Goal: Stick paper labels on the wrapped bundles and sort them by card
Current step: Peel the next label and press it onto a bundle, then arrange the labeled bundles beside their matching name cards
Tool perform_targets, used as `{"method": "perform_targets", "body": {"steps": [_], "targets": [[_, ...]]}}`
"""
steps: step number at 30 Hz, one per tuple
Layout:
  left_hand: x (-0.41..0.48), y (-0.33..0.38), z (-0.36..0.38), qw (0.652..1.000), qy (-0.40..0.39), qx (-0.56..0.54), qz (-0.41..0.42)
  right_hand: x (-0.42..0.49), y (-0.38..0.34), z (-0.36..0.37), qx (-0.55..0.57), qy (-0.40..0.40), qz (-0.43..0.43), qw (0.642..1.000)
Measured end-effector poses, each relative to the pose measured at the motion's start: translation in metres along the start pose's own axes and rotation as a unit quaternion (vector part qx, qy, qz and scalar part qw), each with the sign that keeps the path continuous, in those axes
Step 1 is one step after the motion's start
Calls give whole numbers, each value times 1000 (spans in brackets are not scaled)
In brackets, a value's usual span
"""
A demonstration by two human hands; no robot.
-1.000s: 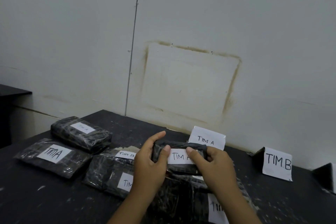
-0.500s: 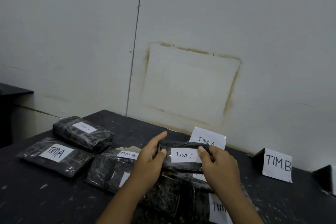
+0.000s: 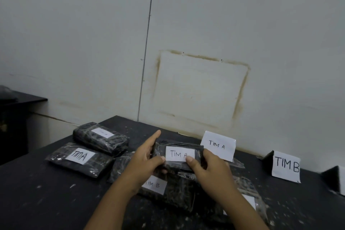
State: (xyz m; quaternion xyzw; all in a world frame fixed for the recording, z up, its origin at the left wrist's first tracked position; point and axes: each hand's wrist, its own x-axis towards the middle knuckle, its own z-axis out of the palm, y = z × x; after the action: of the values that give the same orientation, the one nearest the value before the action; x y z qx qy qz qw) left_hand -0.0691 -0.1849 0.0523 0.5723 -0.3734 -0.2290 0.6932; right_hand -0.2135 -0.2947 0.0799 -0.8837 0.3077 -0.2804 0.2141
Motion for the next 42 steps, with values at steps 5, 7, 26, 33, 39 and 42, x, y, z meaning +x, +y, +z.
{"method": "perform_targets", "body": {"steps": [5, 7, 26, 33, 39, 42], "targets": [[-21, 9, -39, 999, 45, 20, -20, -16, -33, 26, 91, -43, 7, 995], [-32, 11, -57, 998, 56, 30, -29, -23, -46, 44, 133, -56, 18, 989], [-89, -21, -200, 792, 321, 485, -184, -71, -131, 166, 52, -228, -95, 967], [-82, -15, -178, 795, 341, 481, -144, -62, -114, 154, 77, -169, -124, 975], [-53, -5, -111, 852, 222, 473, 15, -47, -66, 83, 63, -53, -130, 988], [-36, 1, -66, 871, 117, 470, 81, -44, -29, 45, -8, -11, -96, 995]]}}
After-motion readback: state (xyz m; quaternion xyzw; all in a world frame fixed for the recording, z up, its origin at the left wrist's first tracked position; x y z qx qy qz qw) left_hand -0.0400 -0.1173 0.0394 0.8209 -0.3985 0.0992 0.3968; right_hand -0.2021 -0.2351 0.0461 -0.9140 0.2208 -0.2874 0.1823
